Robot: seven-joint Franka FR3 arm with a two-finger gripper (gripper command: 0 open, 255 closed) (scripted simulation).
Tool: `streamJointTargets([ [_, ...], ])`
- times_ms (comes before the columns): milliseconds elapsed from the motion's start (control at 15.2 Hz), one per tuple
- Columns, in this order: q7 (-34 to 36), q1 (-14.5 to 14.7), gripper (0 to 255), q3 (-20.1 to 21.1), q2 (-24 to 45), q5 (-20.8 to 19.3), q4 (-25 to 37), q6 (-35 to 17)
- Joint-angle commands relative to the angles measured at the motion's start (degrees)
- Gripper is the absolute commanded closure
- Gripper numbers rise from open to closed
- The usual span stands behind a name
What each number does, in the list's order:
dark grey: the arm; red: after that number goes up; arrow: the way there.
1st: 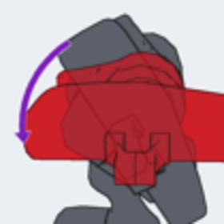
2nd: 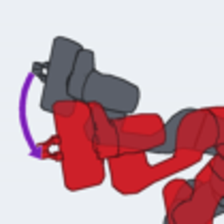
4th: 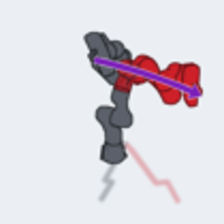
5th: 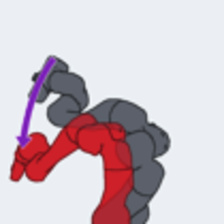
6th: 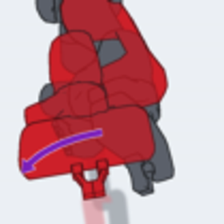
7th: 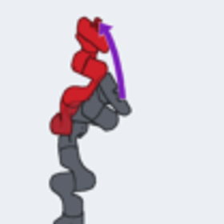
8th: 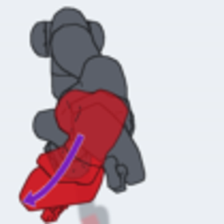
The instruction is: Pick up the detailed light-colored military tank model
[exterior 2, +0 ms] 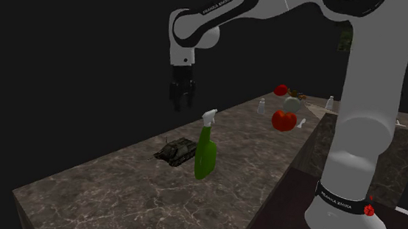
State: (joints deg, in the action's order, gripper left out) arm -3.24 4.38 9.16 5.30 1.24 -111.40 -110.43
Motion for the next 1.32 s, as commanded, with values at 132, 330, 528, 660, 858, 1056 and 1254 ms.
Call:
streamJointTargets([
  [132,0.4,1.3,0,0.7,9.4,-1.9,6.5,0.3],
  [330,0.7,2.6,0,1.1,16.4,-3.3,12.0,1.2],
  [528,0.8,3.1,0,1.1,18.9,-3.8,12.9,0.2],
  [660,0.8,3.1,0,1.0,19.6,-3.9,12.3,-1.1],
  [858,0.9,3.2,0,0.9,20.7,-4.1,11.6,-2.9],
  [1056,0.9,3.2,255,0.9,21.0,-4.1,11.6,-3.2],
  [1254,0.9,3.2,255,0.9,21.0,-4.1,11.7,-3.1],
])
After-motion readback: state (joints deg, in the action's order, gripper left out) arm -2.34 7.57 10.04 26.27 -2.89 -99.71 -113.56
